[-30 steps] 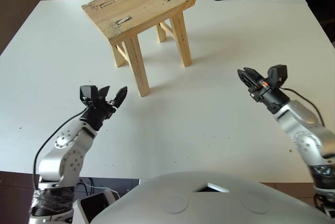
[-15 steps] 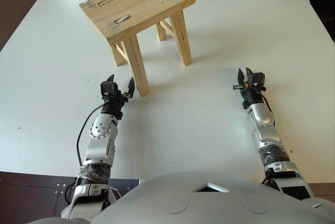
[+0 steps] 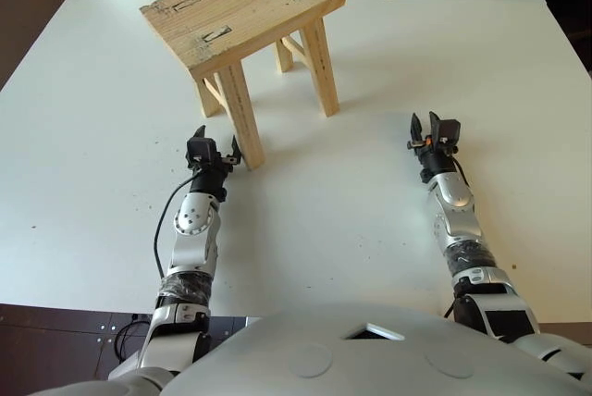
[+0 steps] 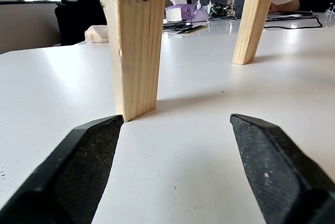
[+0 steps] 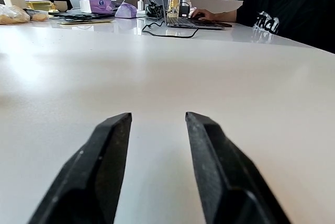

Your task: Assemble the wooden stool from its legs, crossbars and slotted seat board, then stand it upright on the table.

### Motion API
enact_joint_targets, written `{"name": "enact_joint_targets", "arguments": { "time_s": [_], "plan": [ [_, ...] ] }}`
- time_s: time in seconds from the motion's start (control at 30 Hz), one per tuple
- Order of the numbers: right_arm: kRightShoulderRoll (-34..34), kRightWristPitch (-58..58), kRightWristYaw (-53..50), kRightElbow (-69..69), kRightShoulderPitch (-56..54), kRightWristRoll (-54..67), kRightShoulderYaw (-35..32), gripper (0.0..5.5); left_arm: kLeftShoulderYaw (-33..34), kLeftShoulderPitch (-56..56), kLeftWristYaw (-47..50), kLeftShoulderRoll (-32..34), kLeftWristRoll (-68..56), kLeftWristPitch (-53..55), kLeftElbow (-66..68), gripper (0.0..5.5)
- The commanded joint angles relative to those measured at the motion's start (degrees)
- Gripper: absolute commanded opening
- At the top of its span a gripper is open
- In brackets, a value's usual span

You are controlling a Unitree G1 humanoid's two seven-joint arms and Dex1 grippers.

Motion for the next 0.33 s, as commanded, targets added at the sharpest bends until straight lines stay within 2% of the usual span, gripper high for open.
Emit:
{"name": "enact_joint_targets", "arguments": {
  "time_s": [0.03,0.2,0.3,0.33],
  "plan": [
    [-0.3,0.42,1.12,2.96,-2.27,-0.6,-1.24,2.51,-0.17,-1.51,1.62,-1.87,1.6,-0.86,2.51,3.82],
    [0.2,0.05,1.67,5.33,-4.72,-1.54,-1.74,3.12,0.02,-3.71,2.7,-2.63,2.73,-2.05,5.3,3.82],
    [0.69,0.14,1.79,7.15,-5.6,-2.09,-1.7,3.19,0.59,-5.37,2.45,-2.88,2.27,-3.02,7.64,3.82],
    [0.76,0.15,1.71,7.87,-6.08,-2.41,-1.67,3.24,0.71,-5.89,1.86,-3.05,1.8,-3.43,8.43,3.61]
  ]
}}
